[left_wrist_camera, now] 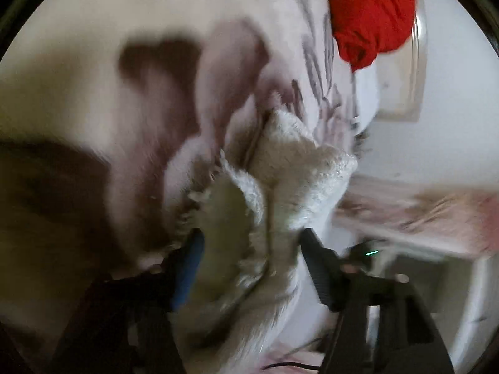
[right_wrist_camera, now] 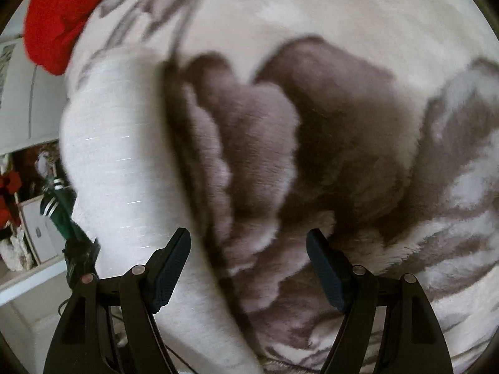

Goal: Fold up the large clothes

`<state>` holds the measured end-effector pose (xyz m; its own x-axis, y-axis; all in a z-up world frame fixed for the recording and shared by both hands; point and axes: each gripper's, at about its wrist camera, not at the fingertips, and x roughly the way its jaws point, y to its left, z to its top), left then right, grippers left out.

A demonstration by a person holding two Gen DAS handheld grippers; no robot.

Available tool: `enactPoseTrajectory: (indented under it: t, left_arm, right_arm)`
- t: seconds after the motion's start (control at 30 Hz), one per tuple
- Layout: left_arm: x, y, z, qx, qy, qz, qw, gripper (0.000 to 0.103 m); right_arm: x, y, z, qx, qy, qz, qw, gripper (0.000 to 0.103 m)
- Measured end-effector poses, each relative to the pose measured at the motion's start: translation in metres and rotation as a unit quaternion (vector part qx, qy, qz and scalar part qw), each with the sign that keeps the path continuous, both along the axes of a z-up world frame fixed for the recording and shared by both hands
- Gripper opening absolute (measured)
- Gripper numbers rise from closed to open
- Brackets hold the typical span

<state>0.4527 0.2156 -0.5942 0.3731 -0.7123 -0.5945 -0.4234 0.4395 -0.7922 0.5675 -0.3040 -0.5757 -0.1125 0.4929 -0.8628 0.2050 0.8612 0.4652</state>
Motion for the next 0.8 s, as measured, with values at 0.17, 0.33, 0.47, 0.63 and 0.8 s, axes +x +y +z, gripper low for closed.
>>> enactPoseTrajectory:
  t: [0.17,0.33,0.47,0.63,0.8]
  left_arm:
    - [0.024,-0.024,0.077,0.133,-0.058,-0.034,0.9888,0.063]
    - [0.088,-0.078,0.052,0.274,-0.039,-0.125,0.9528,0.062]
    - [0.112,-0.073,-0.021,0.277,0.033,-0.145,0.9495,0.064]
    - [0.097,-0.056,0.006,0.240,0.010,-0.123,0.9629,0.064]
    - [0.031,-0.043,0.074,0.202,-0.046,-0.106,0.9725,0.065]
  right_arm:
    - [0.010,0.023,0.042,0.010,-0.062,0.041,0.997,0.078]
    - [0.042,0.070,0.075,-0.009,-0.122,0.071,0.990,0.030]
    - [0.084,0.117,0.043,-0.015,-0.103,0.099,0.990,0.027]
    - [0.113,0.151,-0.009,-0.079,-0.068,0.142,0.984,0.027]
    - [0.083,0.100,0.033,0.039,-0.046,0.091,0.994,0.055]
